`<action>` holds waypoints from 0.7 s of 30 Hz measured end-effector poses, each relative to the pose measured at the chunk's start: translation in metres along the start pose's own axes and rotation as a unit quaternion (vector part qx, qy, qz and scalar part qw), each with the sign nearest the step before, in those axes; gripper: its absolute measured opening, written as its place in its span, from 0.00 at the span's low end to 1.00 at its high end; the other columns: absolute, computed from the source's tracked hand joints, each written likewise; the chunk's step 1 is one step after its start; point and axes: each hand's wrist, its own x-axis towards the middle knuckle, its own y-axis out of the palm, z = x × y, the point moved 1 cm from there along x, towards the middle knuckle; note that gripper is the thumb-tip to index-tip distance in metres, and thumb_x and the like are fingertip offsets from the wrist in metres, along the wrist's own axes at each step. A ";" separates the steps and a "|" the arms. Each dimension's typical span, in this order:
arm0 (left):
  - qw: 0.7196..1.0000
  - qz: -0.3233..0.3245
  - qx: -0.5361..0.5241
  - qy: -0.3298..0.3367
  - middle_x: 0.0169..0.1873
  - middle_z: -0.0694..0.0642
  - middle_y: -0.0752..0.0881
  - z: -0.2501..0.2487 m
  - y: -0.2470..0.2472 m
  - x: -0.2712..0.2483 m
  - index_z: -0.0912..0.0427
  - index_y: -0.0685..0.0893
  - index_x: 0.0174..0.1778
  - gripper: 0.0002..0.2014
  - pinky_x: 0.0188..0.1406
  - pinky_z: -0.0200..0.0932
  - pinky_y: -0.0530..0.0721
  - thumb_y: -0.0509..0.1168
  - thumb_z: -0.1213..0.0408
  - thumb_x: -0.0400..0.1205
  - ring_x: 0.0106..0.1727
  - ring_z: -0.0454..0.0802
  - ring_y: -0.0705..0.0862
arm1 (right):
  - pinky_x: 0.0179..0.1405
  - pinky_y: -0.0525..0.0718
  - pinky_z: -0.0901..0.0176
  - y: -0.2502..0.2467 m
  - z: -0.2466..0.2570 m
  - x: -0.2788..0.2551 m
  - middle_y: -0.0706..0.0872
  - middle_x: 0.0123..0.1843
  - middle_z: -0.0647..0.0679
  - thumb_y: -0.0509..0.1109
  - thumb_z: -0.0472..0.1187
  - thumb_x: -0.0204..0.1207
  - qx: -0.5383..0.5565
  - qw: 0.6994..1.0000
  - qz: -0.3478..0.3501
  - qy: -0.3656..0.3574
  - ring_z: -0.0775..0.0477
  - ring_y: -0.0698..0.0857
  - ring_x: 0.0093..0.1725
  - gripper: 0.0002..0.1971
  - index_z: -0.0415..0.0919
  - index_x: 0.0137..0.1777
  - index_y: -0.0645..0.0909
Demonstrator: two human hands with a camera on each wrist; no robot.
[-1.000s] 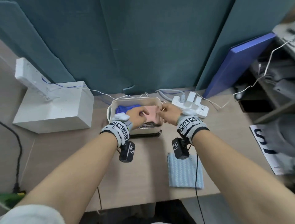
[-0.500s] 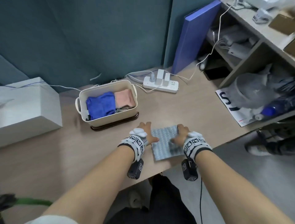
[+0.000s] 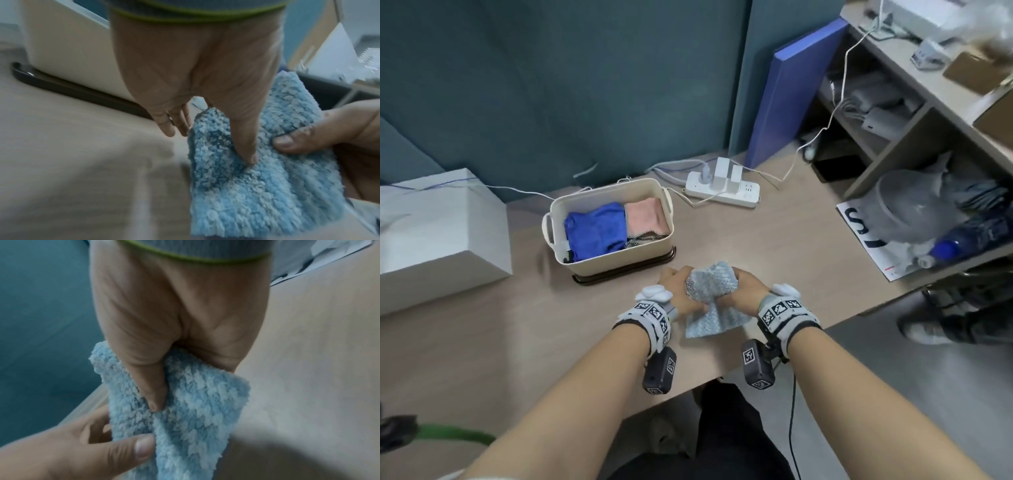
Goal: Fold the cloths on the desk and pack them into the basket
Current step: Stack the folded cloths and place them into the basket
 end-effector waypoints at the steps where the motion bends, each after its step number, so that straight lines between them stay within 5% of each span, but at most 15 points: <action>1: 1.000 0.000 -0.024 0.007 0.60 0.54 0.74 0.001 -0.010 -0.001 0.45 0.79 0.69 0.40 0.63 0.50 0.83 0.81 0.43 0.59 0.58 0.54 0.81 | 0.66 0.83 0.52 -0.006 0.012 -0.002 0.87 0.55 0.57 0.78 0.27 0.75 0.002 1.000 0.000 -0.016 0.49 0.86 0.62 0.28 0.44 0.74 0.80; 4: 0.991 -0.017 -0.133 0.026 0.52 0.48 0.88 0.006 -0.054 -0.013 0.48 0.86 0.58 0.31 0.53 0.46 0.87 0.86 0.53 0.60 0.51 0.49 0.89 | 0.71 0.83 0.49 -0.017 0.053 -0.004 0.87 0.57 0.53 0.79 0.25 0.74 -0.015 0.997 -0.012 -0.074 0.49 0.85 0.61 0.30 0.41 0.75 0.78; 6: 0.977 -0.045 -0.205 0.026 0.48 0.49 0.90 0.012 -0.080 -0.026 0.53 0.84 0.56 0.27 0.49 0.46 0.89 0.84 0.63 0.62 0.51 0.51 0.90 | 0.73 0.83 0.45 -0.020 0.082 -0.002 0.88 0.60 0.49 0.80 0.27 0.73 -0.011 0.994 -0.020 -0.105 0.46 0.86 0.61 0.30 0.41 0.75 0.79; 8: 0.964 -0.093 -0.247 0.020 0.43 0.51 0.88 0.017 -0.098 -0.029 0.53 0.79 0.50 0.23 0.47 0.50 0.88 0.80 0.61 0.62 0.44 0.51 0.87 | 0.69 0.86 0.43 -0.023 0.101 0.005 0.88 0.62 0.49 0.81 0.30 0.74 0.003 0.994 -0.031 -0.107 0.44 0.87 0.63 0.30 0.46 0.74 0.79; 10: 0.947 -0.173 -0.272 -0.003 0.42 0.51 0.86 0.029 -0.124 -0.034 0.53 0.74 0.52 0.26 0.48 0.52 0.85 0.77 0.55 0.63 0.42 0.51 0.85 | 0.60 0.91 0.42 -0.019 0.130 0.014 0.90 0.62 0.49 0.83 0.36 0.74 0.014 0.992 -0.031 -0.123 0.43 0.90 0.61 0.28 0.53 0.71 0.79; 13: 0.914 -0.279 -0.290 -0.044 0.45 0.53 0.81 0.041 -0.158 -0.038 0.52 0.65 0.59 0.27 0.50 0.53 0.83 0.76 0.64 0.73 0.44 0.54 0.83 | 0.56 0.93 0.38 -0.009 0.166 0.036 0.92 0.61 0.47 0.84 0.40 0.73 0.022 0.985 -0.038 -0.168 0.42 0.93 0.55 0.25 0.53 0.66 0.78; 18: 0.904 -0.356 -0.224 -0.073 0.45 0.56 0.80 0.067 -0.182 -0.024 0.37 0.64 0.52 0.21 0.35 0.54 0.84 0.69 0.63 0.78 0.35 0.57 0.81 | 0.38 0.85 0.59 0.010 0.206 0.061 0.81 0.45 0.46 0.76 0.32 0.77 -0.052 0.975 -0.061 -0.205 0.49 0.83 0.38 0.27 0.45 0.68 0.65; 21: 0.918 -0.356 -0.161 -0.073 0.42 0.51 0.78 0.071 -0.184 -0.019 0.42 0.73 0.45 0.12 0.28 0.52 0.81 0.61 0.68 0.81 0.32 0.56 0.77 | 0.28 0.79 0.66 0.017 0.214 0.072 0.78 0.43 0.47 0.67 0.25 0.74 -0.147 0.957 -0.044 -0.244 0.47 0.79 0.34 0.23 0.50 0.61 0.67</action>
